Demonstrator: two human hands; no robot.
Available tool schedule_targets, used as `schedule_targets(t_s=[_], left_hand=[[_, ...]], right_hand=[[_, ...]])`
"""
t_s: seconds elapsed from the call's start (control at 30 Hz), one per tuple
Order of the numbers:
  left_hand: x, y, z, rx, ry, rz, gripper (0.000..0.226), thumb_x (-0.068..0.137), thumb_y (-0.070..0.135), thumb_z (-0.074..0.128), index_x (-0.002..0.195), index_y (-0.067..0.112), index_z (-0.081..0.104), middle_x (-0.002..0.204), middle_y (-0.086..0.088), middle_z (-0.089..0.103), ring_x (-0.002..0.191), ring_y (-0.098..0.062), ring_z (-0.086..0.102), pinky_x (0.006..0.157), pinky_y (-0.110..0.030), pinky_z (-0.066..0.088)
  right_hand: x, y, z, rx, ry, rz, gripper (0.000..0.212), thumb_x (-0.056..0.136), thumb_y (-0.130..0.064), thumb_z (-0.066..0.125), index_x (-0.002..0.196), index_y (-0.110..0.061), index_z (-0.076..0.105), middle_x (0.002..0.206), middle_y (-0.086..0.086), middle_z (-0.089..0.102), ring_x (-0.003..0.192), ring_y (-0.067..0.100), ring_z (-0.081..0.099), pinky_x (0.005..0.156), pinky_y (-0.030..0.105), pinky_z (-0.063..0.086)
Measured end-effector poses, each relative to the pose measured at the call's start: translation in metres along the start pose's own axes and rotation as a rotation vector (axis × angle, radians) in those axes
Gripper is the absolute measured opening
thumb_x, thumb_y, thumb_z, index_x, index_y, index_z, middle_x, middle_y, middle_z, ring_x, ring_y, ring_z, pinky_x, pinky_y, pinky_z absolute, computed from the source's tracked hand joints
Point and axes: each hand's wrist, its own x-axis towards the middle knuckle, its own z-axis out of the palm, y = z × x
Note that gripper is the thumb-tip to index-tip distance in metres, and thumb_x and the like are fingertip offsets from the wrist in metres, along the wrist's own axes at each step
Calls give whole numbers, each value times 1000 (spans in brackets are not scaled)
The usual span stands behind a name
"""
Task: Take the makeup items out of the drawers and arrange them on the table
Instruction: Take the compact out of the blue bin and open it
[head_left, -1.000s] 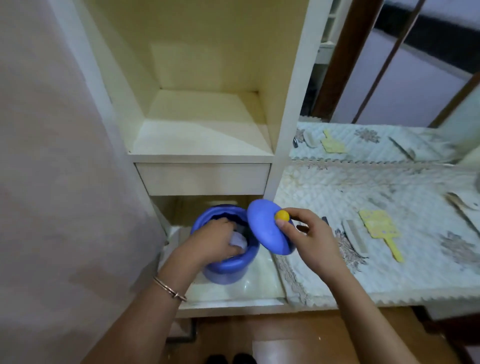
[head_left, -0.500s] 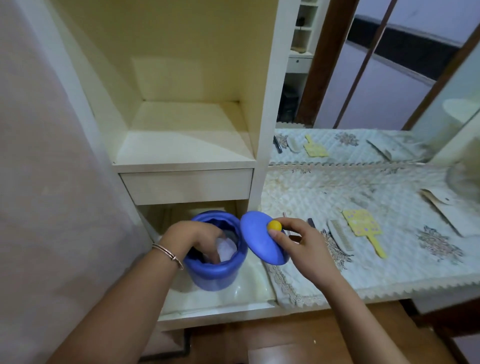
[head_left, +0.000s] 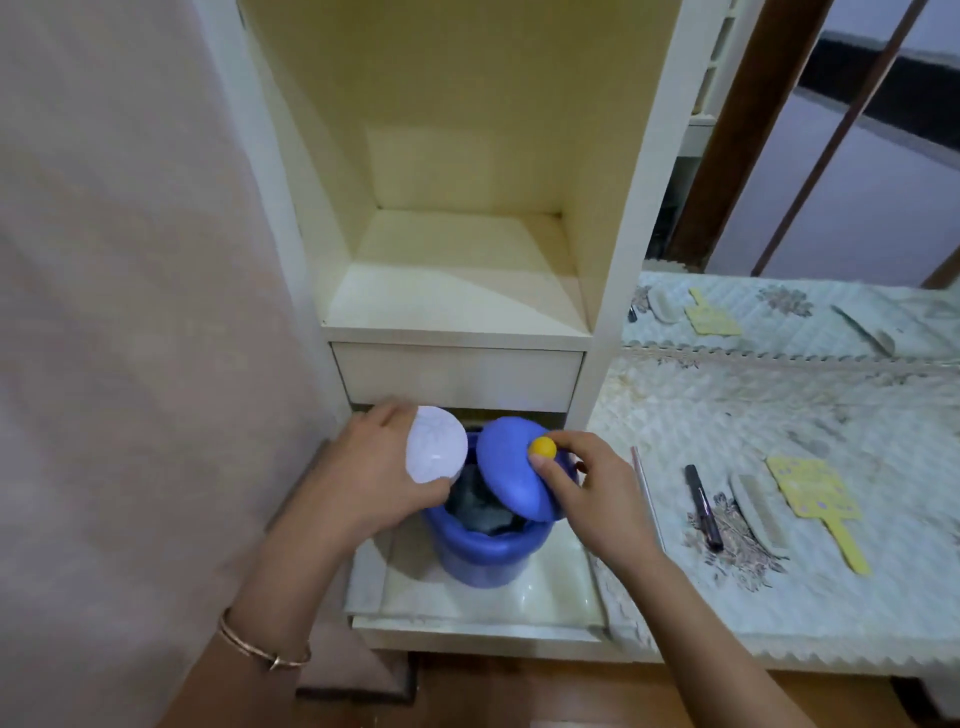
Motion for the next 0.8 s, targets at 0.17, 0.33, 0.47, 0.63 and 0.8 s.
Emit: schedule_targets(t_s=[0.17,0.33,0.47,0.63,0.8], left_hand=[[-20,-17,9,-8,89,-89,84,51,63,52,120,15,51,124,-6,56,110,-28,53,94,-36,45],[-25,-21,15,-33,95,-120,88,53,66,49,125,15,49,130,-4,54,115,-26,51,97,-33,43],[-26,-20,18,-69,123,-76,91,47,70,40,123,20,53,126,-1,58,112,-25,55,95,-33,46],[-27,-1,23,-142,95,21,88,49,68,43,121,20,54,126,4,56,114,-21,53,96,-37,45],[-26,44,44,-191,-25,223,98,49,70,37,133,21,42,139,8,45,125,-14,39,102,-23,30]], right_hand=[[5,4,37,-284,-135,-156,22,86,-24,58,100,-9,66,103,11,65,97,28,56,82,24,38],[0,1,47,-321,-128,-172,22,88,-22,56,103,-8,64,107,10,65,101,26,56,86,29,41],[-1,6,49,-314,-123,-135,25,89,-23,56,109,-9,61,113,9,62,108,26,54,88,27,40],[-14,11,30,-253,-179,-96,46,88,-29,56,129,-12,47,133,5,51,125,19,43,99,16,28],[-45,44,-28,-260,56,109,28,89,-20,56,116,-14,59,121,2,60,117,17,51,91,11,28]])
